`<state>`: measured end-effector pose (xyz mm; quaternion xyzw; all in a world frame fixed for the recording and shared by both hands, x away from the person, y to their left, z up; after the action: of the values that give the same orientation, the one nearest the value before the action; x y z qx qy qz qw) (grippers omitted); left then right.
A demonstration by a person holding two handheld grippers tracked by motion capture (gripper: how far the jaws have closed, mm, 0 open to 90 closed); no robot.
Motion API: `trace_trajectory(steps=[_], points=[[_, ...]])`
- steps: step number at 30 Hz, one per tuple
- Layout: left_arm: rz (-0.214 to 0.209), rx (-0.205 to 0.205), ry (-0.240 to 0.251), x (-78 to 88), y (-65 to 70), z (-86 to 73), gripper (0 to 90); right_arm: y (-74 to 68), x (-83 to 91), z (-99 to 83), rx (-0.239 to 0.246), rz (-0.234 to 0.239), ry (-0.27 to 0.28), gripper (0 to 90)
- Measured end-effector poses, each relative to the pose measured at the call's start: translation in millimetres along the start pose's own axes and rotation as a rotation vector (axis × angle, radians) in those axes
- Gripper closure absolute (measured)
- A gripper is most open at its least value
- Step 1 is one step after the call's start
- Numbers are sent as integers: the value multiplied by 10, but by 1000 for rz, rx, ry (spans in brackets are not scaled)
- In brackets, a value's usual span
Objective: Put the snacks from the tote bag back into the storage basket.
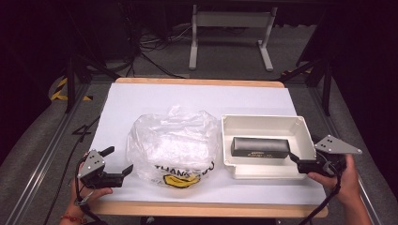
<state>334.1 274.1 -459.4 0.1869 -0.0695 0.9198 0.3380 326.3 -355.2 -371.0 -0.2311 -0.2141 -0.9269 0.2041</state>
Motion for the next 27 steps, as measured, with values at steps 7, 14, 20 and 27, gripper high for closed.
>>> trace_trajectory(steps=[7, 14, 20, 27], points=[[3, 0, 6, 10, -6, 10, 46, -57, 41, -158, -21, -20, 43, 62], [0, 5, 16, 16, -15, 14, 46, -92, 91, -332, -66, -63, 90, 67], [-4, 3, 17, 4, -11, 20, 46, -165, 158, -449, -76, -155, 138, 58], [0, 1, 27, 17, -20, 28, 46, -186, 186, -616, -100, -248, 163, 66]])
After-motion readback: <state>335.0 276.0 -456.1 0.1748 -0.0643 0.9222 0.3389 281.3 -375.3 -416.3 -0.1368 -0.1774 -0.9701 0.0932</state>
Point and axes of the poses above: each handheld gripper's, and its own axes: x roughly backward along the jaws, z roughly out of its top, y roughly to its right, the point moved 2 cm from there along -x, roughly forward along the jaws, and after that the axes turned 2 degrees about x, right-handed, at the moved point
